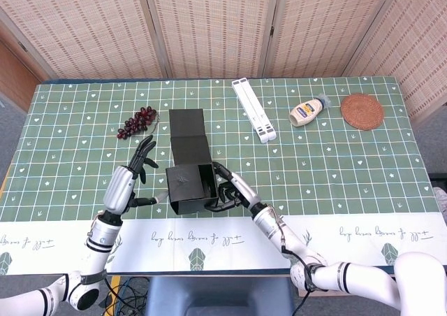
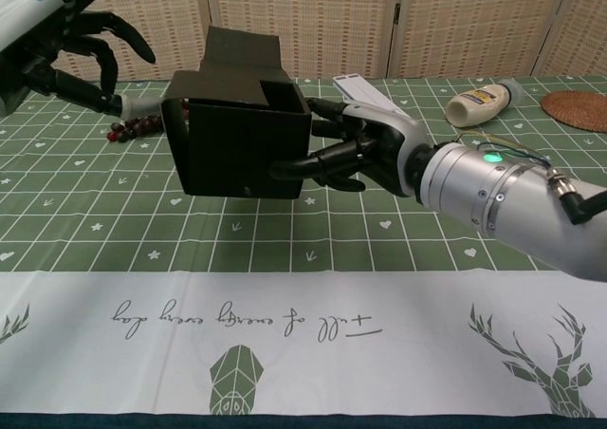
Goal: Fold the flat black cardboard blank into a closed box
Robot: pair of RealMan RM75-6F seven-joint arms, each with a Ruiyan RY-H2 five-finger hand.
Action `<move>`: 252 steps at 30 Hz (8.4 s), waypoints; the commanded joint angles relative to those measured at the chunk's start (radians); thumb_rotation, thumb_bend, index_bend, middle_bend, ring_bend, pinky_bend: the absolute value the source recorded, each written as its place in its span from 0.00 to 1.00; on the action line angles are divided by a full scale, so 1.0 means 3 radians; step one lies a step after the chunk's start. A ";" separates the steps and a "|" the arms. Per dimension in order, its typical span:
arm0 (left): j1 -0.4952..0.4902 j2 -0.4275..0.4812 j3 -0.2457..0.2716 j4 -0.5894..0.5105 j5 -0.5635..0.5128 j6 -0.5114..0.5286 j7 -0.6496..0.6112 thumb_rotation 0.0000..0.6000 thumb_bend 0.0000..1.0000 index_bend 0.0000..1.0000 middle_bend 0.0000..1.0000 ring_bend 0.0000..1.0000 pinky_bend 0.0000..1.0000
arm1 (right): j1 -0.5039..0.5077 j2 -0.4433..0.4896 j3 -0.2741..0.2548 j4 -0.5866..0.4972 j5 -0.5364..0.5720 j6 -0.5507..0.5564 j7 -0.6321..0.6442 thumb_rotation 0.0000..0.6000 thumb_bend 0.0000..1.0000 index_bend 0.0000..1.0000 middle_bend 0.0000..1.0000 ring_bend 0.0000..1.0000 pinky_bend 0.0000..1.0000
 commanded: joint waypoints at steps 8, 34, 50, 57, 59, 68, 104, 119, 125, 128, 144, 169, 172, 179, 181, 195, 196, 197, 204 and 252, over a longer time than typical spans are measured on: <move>-0.0177 -0.0095 0.0082 0.0589 0.0409 0.0160 0.0315 1.00 0.03 0.30 0.16 0.46 0.66 | 0.0046 0.0030 0.0013 0.0050 0.0032 -0.0044 -0.0137 1.00 0.27 0.09 0.33 0.74 0.94; -0.0230 -0.0303 0.0287 0.0893 0.0291 0.0014 0.0617 1.00 0.03 0.21 0.18 0.47 0.66 | 0.0101 -0.0178 -0.0073 0.0489 -0.0273 0.0070 0.0107 1.00 0.28 0.09 0.34 0.74 0.94; -0.0353 -0.0652 0.0453 0.1488 0.0418 -0.0074 0.0535 1.00 0.03 0.29 0.18 0.48 0.66 | 0.0130 -0.0579 -0.0356 0.1340 -0.0696 0.0327 0.0669 1.00 0.29 0.09 0.34 0.74 0.94; -0.0349 -0.0673 0.0509 0.1561 0.0400 -0.0120 0.0534 1.00 0.03 0.28 0.18 0.48 0.66 | 0.0111 -0.0651 -0.0460 0.1541 -0.0783 0.0401 0.0841 1.00 0.29 0.09 0.34 0.74 0.94; -0.0341 -0.0658 0.0525 0.1541 0.0396 -0.0128 0.0554 1.00 0.03 0.26 0.18 0.48 0.66 | 0.0102 -0.0660 -0.0494 0.1576 -0.0806 0.0416 0.0875 1.00 0.29 0.09 0.34 0.74 0.94; -0.0326 -0.0586 0.0567 0.1337 0.0373 -0.0188 0.0671 1.00 0.03 0.22 0.17 0.48 0.66 | 0.0042 -0.0686 -0.0620 0.1704 -0.0862 0.0473 0.0910 1.00 0.29 0.09 0.34 0.73 0.94; -0.0457 -0.0778 0.0556 0.1332 0.0461 -0.0234 0.0838 1.00 0.03 0.42 0.30 0.49 0.66 | -0.0075 -0.0708 -0.0744 0.1756 -0.0890 0.0562 0.0748 1.00 0.29 0.09 0.34 0.72 0.94; -0.0516 -0.0629 0.0560 0.1082 0.0493 -0.0320 0.1359 1.00 0.03 0.50 0.42 0.56 0.65 | -0.0071 -0.0711 -0.0749 0.1761 -0.0899 0.0550 0.0767 1.00 0.29 0.09 0.34 0.72 0.93; -0.0494 -0.0530 0.0583 0.0841 0.0400 -0.0483 0.1590 1.00 0.03 0.49 0.42 0.56 0.65 | -0.0073 -0.0713 -0.0751 0.1763 -0.0905 0.0560 0.0772 1.00 0.30 0.09 0.34 0.72 0.93; -0.0492 -0.0497 0.0587 0.0756 0.0361 -0.0553 0.1655 1.00 0.03 0.48 0.41 0.56 0.65 | -0.0073 -0.0720 -0.0752 0.1774 -0.0908 0.0565 0.0770 1.00 0.30 0.09 0.34 0.72 0.93; -0.0549 -0.0461 0.0593 0.0624 0.0330 -0.0748 0.1835 1.00 0.03 0.49 0.41 0.56 0.63 | -0.0080 -0.0734 -0.0771 0.1814 -0.0928 0.0585 0.0803 1.00 0.31 0.09 0.34 0.72 0.93; -0.0594 -0.0460 0.0616 0.0622 0.0415 -0.0824 0.2481 1.00 0.03 0.59 0.41 0.56 0.59 | -0.0071 -0.0760 -0.0796 0.1860 -0.0962 0.0603 0.0849 1.00 0.31 0.09 0.34 0.72 0.92; -0.0609 -0.0469 0.0615 0.0639 0.0434 -0.0833 0.2528 1.00 0.03 0.60 0.41 0.56 0.59 | -0.0070 -0.0764 -0.0796 0.1866 -0.0963 0.0605 0.0854 1.00 0.31 0.09 0.34 0.72 0.92; -0.0667 -0.0487 0.0627 0.0681 0.0494 -0.0874 0.2566 1.00 0.03 0.64 0.45 0.56 0.59 | -0.0070 -0.0764 -0.0798 0.1862 -0.0967 0.0614 0.0857 1.00 0.31 0.09 0.34 0.72 0.92; -0.0682 -0.0491 0.0635 0.0690 0.0499 -0.0900 0.2570 1.00 0.03 0.64 0.46 0.56 0.59 | -0.0072 -0.0766 -0.0800 0.1861 -0.0968 0.0617 0.0855 1.00 0.31 0.09 0.34 0.72 0.92; -0.0749 -0.0506 0.0643 0.0732 0.0530 -0.0961 0.2581 1.00 0.03 0.68 0.56 0.56 0.59 | -0.0071 -0.0774 -0.0801 0.1868 -0.0971 0.0626 0.0867 1.00 0.31 0.09 0.34 0.72 0.92; -0.0751 -0.0507 0.0644 0.0734 0.0533 -0.0957 0.2575 1.00 0.03 0.69 0.56 0.56 0.59 | -0.0071 -0.0775 -0.0801 0.1867 -0.0971 0.0628 0.0868 1.00 0.31 0.09 0.34 0.72 0.92; -0.0753 -0.0508 0.0644 0.0737 0.0535 -0.0955 0.2569 1.00 0.03 0.69 0.57 0.56 0.59 | -0.0070 -0.0774 -0.0800 0.1865 -0.0972 0.0630 0.0868 1.00 0.31 0.09 0.34 0.72 0.92; -0.0761 -0.0497 0.0645 0.0739 0.0551 -0.0927 0.2539 1.00 0.03 0.69 0.57 0.56 0.59 | -0.0073 -0.0767 -0.0795 0.1849 -0.0968 0.0637 0.0873 1.00 0.31 0.09 0.34 0.72 0.92; -0.0279 0.0236 0.0363 0.0340 0.0134 -0.0326 0.2336 1.00 0.03 0.25 0.27 0.49 0.58 | 0.0202 -0.0832 -0.0427 0.1528 -0.0602 0.0265 0.0193 1.00 0.15 0.00 0.02 0.55 0.73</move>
